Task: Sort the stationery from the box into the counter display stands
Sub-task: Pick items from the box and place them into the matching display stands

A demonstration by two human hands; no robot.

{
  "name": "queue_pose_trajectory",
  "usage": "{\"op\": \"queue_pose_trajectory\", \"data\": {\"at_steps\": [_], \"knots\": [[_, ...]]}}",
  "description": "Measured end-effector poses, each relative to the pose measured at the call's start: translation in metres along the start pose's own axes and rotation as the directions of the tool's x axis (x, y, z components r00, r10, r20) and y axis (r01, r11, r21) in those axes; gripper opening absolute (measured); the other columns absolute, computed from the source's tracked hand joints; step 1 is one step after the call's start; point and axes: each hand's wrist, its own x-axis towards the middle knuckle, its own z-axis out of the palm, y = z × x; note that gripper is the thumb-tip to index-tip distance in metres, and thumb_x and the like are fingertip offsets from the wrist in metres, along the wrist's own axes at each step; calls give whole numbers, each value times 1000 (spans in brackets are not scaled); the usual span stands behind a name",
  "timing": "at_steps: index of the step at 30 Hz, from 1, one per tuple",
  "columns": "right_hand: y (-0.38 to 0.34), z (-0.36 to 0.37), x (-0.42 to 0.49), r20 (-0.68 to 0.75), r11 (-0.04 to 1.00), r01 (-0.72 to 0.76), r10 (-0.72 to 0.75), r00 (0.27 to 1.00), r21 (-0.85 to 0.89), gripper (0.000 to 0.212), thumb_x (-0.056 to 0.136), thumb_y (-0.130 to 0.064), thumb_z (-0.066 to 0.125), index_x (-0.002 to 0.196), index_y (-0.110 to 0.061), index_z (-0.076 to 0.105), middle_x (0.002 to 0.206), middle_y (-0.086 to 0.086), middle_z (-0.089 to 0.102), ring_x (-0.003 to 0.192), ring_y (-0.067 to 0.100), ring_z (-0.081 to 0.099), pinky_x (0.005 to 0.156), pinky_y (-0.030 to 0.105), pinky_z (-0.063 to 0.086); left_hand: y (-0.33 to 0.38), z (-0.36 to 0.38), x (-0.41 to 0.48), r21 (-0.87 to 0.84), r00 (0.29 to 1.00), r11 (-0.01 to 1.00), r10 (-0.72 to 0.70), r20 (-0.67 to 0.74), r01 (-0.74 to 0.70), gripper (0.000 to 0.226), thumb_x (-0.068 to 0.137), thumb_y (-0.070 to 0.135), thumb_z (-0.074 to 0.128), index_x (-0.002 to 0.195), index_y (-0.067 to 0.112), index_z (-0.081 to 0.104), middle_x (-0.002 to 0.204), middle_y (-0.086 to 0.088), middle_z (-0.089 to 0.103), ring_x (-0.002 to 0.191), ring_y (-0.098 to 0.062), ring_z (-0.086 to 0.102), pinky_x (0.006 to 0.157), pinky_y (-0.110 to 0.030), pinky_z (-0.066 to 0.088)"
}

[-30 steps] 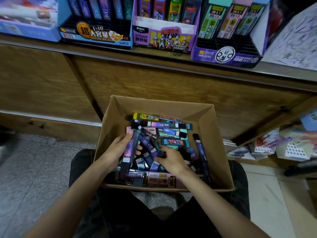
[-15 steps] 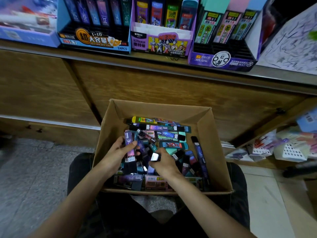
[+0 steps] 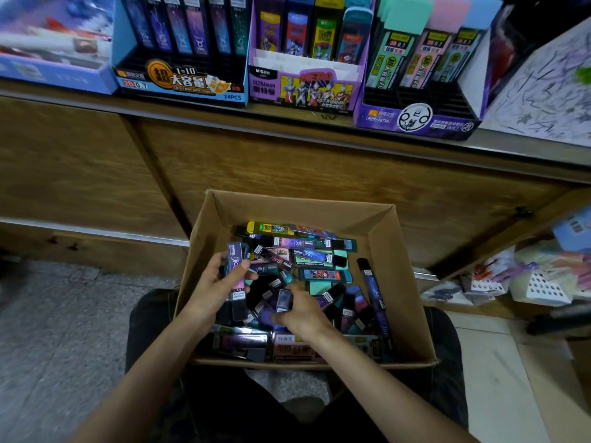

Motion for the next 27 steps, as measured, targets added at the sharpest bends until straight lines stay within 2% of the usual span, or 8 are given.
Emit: {"op": "queue_pose_trajectory", "data": {"at_steps": [2,5,10,15,18,20,24,27], "knots": [[1,-2,-1,0,1000,-14,14,1000,13,67,83,-13,71,140,-14,35,128,2,54,112,18,54,82,21,41,0,1,0,-11,1000,1000,4,-9,-4,22,88,26,60,109,21,55,80,-3,73,72,-16,66,70,-32,55],[4,-5,-3,17,1000,-14,13,1000,23,65,82,-11,71,137,-14,37,110,-4,54,103,13,53,81,22,40,1,2,-1,-5,1000,1000,9,-21,-9,21,89,26,59,109,20,54,81,-4,72,70,-16,65,65,-30,55],[7,-6,-3,36,1000,-7,6,999,29,74,83,-13,70,145,-14,29,136,3,49,110,11,47,87,18,35,1,3,-2,3,999,1000,15,-39,-15,23,90,22,59,111,16,53,82,-7,70,62,-12,65,55,-23,55],[5,-10,-1,17,998,51,-52,998,40,57,82,-12,72,132,-13,45,125,5,59,112,19,57,97,27,45,3,6,-3,47,999,998,42,-29,-40,25,91,18,57,115,10,51,86,-10,68,70,-17,65,63,-28,54],[1,-25,-3,-64,969,124,-112,992,214,31,81,-7,71,104,-22,55,97,-4,67,85,2,64,73,11,48,7,10,-3,47,999,998,50,-8,-50,26,92,16,57,115,7,50,84,-10,68,65,-12,65,62,-26,54],[-9,-43,-8,-123,938,165,-132,984,306,28,80,-7,72,98,-21,56,87,-5,67,72,-2,63,62,9,45,12,16,-3,56,998,996,64,18,-65,24,92,14,56,114,7,49,83,-8,66,59,-6,63,55,-21,53],[-41,-82,-25,-199,873,284,-220,955,396,19,83,-15,70,97,-24,61,88,-6,70,70,-4,65,56,9,45,30,30,-3,65,994,994,87,60,-91,20,92,22,56,110,13,52,75,-6,63,56,-10,60,53,-29,54],[-68,-108,-41,-242,842,379,-304,921,383,10,87,-18,65,96,-22,65,91,-5,71,74,-2,65,59,11,47,53,40,-3,74,986,987,133,96,-140,25,88,33,60,107,18,57,82,-6,69,71,-17,67,63,-32,56]]}}
